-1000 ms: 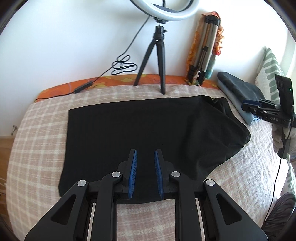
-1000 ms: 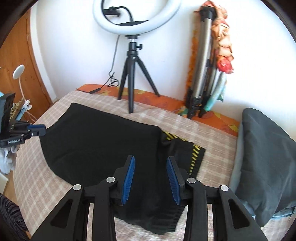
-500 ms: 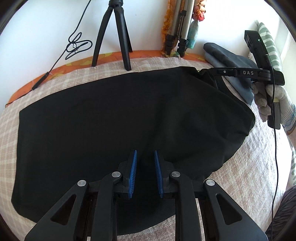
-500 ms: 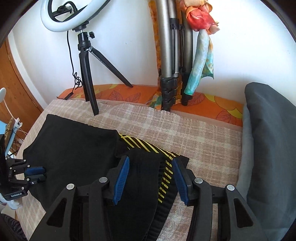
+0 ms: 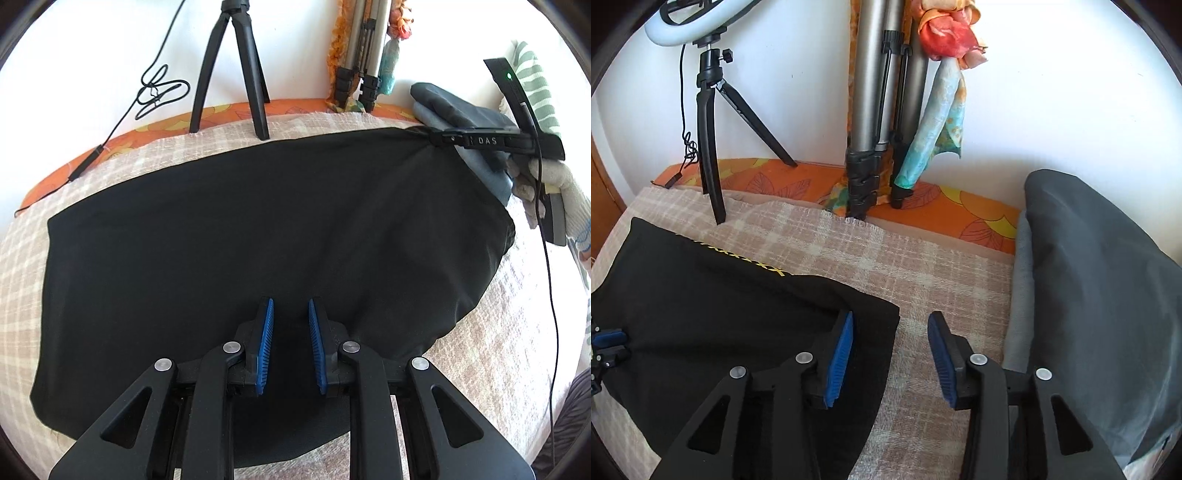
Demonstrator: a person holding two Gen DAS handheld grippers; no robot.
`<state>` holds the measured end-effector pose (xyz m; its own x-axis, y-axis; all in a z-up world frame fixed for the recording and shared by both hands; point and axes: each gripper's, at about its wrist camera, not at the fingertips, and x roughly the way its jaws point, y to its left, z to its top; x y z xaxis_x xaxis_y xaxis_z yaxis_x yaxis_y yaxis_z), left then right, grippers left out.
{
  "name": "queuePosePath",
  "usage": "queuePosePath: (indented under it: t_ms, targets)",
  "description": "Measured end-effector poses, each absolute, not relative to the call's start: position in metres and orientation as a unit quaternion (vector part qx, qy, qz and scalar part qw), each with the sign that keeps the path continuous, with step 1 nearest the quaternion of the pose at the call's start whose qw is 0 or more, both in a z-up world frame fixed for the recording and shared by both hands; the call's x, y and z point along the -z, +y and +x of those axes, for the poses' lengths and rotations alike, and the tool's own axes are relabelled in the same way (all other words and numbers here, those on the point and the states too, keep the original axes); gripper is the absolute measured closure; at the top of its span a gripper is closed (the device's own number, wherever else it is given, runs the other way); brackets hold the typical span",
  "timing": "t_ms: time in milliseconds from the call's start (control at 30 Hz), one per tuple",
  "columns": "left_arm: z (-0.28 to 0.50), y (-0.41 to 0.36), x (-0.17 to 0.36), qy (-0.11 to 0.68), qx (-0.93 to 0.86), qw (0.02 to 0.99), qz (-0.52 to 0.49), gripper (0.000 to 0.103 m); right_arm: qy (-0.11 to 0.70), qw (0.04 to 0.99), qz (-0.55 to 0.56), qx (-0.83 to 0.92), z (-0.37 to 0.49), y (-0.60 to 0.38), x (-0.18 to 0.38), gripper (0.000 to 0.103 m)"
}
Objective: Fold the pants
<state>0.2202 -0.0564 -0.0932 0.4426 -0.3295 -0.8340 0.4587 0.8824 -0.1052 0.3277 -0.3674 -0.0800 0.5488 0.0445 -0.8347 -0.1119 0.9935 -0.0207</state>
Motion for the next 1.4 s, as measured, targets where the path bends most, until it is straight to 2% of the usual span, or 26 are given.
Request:
queuePosePath:
  t_ms: [67, 167, 200, 267, 467, 700, 900, 967, 1033, 1100, 1167, 1200, 1333, 1400]
  targets:
    - [0.219, -0.047, 0.084, 0.467, 0.228, 0.852, 0.058, 0.085, 0.465, 0.884, -0.039, -0.040, 0.311, -0.365, 0.069, 0.060]
    - [0.211, -0.029, 0.072, 0.456, 0.220, 0.861, 0.057, 0.085, 0.452, 0.890, -0.049, -0.041, 0.276, -0.356, 0.052, 0.055]
    - [0.207, -0.023, 0.069, 0.454, 0.216, 0.863, 0.056, 0.085, 0.449, 0.891, -0.046, -0.039, 0.264, -0.354, 0.049, 0.046]
    - [0.199, -0.013, 0.067, 0.458, 0.216, 0.861, 0.048, 0.085, 0.445, 0.895, -0.021, -0.030, 0.240, -0.355, 0.044, 0.039]
    - [0.169, -0.013, 0.071, 0.476, 0.251, 0.841, 0.065, 0.085, 0.485, 0.865, 0.119, -0.049, 0.198, -0.362, 0.061, 0.040]
    - [0.161, -0.034, 0.098, 0.507, 0.276, 0.813, 0.070, 0.085, 0.523, 0.823, 0.216, -0.055, 0.187, -0.351, 0.100, 0.039]
    - [0.167, -0.037, 0.098, 0.487, 0.265, 0.831, 0.050, 0.085, 0.488, 0.823, 0.290, -0.027, 0.186, -0.355, 0.109, 0.036]
    - [0.167, -0.040, 0.097, 0.479, 0.265, 0.835, 0.050, 0.085, 0.473, 0.828, 0.301, -0.016, 0.189, -0.355, 0.110, 0.040]
    - [0.164, -0.046, 0.094, 0.467, 0.263, 0.842, 0.063, 0.085, 0.463, 0.833, 0.302, -0.010, 0.194, -0.353, 0.110, 0.054]
    - [0.162, -0.051, 0.093, 0.456, 0.266, 0.846, 0.071, 0.085, 0.462, 0.833, 0.305, -0.013, 0.200, -0.353, 0.112, 0.063]
    - [0.160, -0.058, 0.093, 0.448, 0.275, 0.847, 0.077, 0.064, 0.463, 0.831, 0.308, -0.014, 0.204, -0.352, 0.114, 0.066]
    - [0.160, -0.062, 0.094, 0.442, 0.277, 0.849, 0.083, 0.061, 0.462, 0.830, 0.310, -0.013, 0.206, -0.353, 0.113, 0.070]
    - [0.163, -0.075, 0.099, 0.426, 0.262, 0.858, 0.120, 0.061, 0.451, 0.843, 0.293, -0.007, 0.207, -0.349, 0.105, 0.076]
    - [0.167, -0.077, 0.103, 0.427, 0.257, 0.858, 0.125, 0.070, 0.445, 0.843, 0.301, -0.009, 0.204, -0.351, 0.102, 0.076]
